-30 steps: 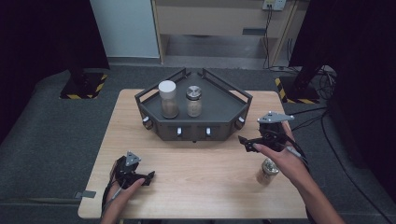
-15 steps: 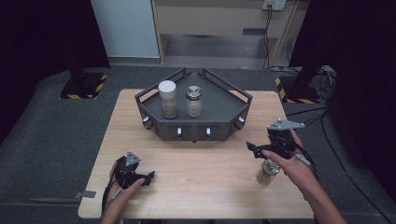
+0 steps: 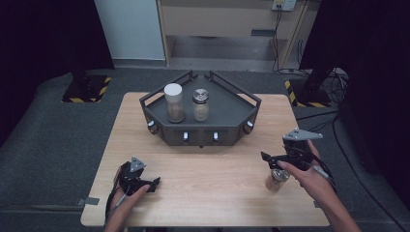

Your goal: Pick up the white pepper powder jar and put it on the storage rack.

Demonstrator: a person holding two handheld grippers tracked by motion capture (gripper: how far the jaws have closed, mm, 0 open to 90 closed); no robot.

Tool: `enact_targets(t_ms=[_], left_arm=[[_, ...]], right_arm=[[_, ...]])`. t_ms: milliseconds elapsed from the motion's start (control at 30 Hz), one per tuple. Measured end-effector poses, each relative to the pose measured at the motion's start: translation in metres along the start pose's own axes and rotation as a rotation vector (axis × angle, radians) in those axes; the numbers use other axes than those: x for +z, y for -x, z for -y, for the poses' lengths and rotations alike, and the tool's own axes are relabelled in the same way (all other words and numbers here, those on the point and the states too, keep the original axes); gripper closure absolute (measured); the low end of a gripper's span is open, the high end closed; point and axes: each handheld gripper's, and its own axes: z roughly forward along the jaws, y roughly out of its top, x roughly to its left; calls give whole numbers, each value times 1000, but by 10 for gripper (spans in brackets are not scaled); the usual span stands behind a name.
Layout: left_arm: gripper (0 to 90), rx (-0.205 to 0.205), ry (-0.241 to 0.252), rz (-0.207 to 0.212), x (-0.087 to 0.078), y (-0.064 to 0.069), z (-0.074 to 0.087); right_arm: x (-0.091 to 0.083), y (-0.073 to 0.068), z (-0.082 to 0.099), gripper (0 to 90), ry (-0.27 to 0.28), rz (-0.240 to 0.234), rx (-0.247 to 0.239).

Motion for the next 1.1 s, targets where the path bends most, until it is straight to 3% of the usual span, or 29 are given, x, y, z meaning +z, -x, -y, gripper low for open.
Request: enact_targets(t_ms=[1100], left_arm=[[0,0,0,0,0,0,0]], right_arm=[[-11,3,32,26,-6,17,15]])
